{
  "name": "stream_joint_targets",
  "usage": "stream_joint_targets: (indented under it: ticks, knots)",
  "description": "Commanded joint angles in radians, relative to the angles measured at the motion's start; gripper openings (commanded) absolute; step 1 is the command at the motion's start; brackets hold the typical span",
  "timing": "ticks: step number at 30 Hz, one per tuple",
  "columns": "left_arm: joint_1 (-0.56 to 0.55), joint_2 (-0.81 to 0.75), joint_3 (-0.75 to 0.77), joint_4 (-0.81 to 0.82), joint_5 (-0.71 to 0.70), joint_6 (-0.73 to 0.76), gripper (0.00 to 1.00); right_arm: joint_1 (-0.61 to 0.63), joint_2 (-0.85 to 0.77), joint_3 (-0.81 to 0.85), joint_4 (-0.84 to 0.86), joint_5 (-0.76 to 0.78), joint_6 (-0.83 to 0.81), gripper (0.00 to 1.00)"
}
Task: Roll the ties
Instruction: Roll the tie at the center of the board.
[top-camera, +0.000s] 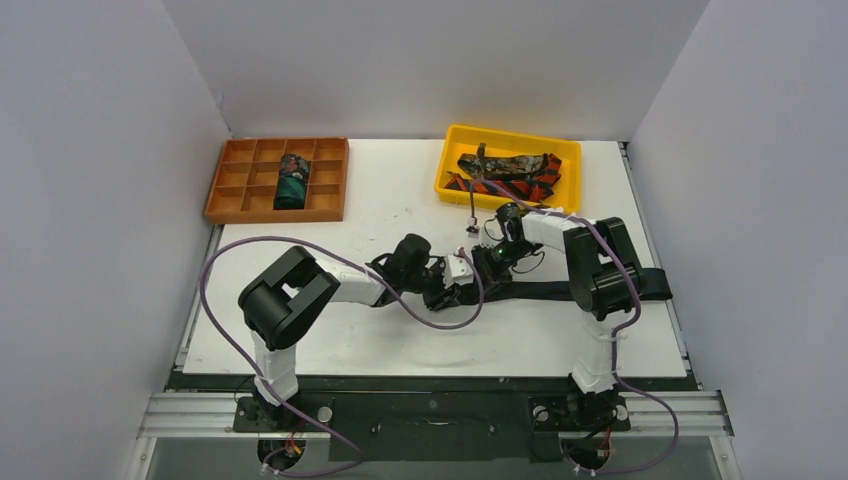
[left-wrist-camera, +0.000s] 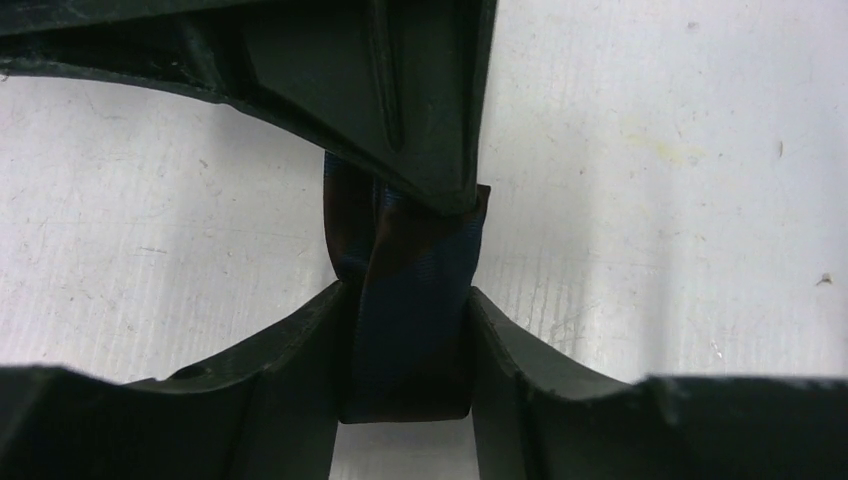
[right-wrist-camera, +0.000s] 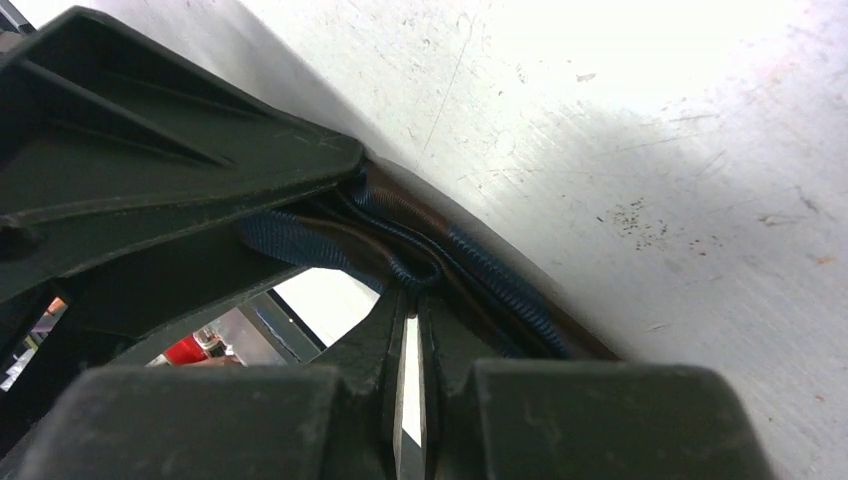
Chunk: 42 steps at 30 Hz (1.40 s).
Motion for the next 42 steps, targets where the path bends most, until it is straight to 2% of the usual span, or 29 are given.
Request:
stream_joint_targets:
  ticks: [1, 4, 5, 6, 7, 9, 11, 22, 27, 31, 33, 35, 37, 42]
  knots:
    - [-0.004, -0.015, -0.058, -0.133, 0.025, 0.031, 0.37, 0.006, -0.059, 0.053, -0.046, 0.032, -0.053, 0.0]
    - [-0.002, -0.026, -0.075, -0.152, 0.028, 0.026, 0.36, 0.003, -0.058, 0.083, -0.078, 0.027, -0.072, 0.0]
    - [0.0, -0.029, -0.076, -0.159, 0.027, 0.022, 0.4, 0.001, -0.055, 0.095, -0.09, 0.026, -0.078, 0.0]
    - [0.002, -0.031, -0.076, -0.158, 0.024, 0.009, 0.46, 0.002, -0.051, 0.099, -0.096, 0.026, -0.081, 0.0]
    - [0.007, -0.035, -0.074, -0.155, 0.023, 0.002, 0.62, 0.001, -0.048, 0.107, -0.106, 0.025, -0.088, 0.0]
    - [0.01, -0.043, -0.069, -0.137, 0.019, -0.014, 0.75, 0.003, -0.036, 0.113, -0.114, 0.025, -0.093, 0.0]
    - [0.011, -0.044, -0.061, -0.116, 0.011, -0.023, 0.81, 0.004, -0.024, 0.114, -0.117, 0.027, -0.1, 0.0]
    - [-0.011, 0.014, 0.011, -0.072, -0.034, 0.038, 0.82, 0.01, -0.001, 0.14, -0.161, 0.025, -0.144, 0.0]
    - [-0.012, 0.012, -0.011, -0.046, -0.06, 0.106, 0.82, 0.013, -0.004, 0.154, -0.181, 0.016, -0.147, 0.0]
    - [-0.021, 0.012, -0.026, -0.046, -0.069, 0.179, 0.77, 0.02, 0.002, 0.165, -0.191, 0.01, -0.15, 0.0]
    - [-0.028, 0.018, -0.03, -0.048, -0.082, 0.209, 0.71, 0.023, 0.006, 0.172, -0.2, 0.004, -0.151, 0.0]
    - [-0.036, 0.023, -0.033, -0.052, -0.091, 0.233, 0.62, 0.023, 0.009, 0.181, -0.208, -0.005, -0.15, 0.0]
    - [-0.039, 0.026, -0.026, -0.079, -0.084, 0.23, 0.47, 0.025, 0.007, 0.194, -0.216, -0.013, -0.15, 0.0]
    - [-0.036, 0.014, -0.028, -0.147, -0.019, 0.16, 0.32, 0.025, -0.005, 0.214, -0.246, -0.029, -0.152, 0.0]
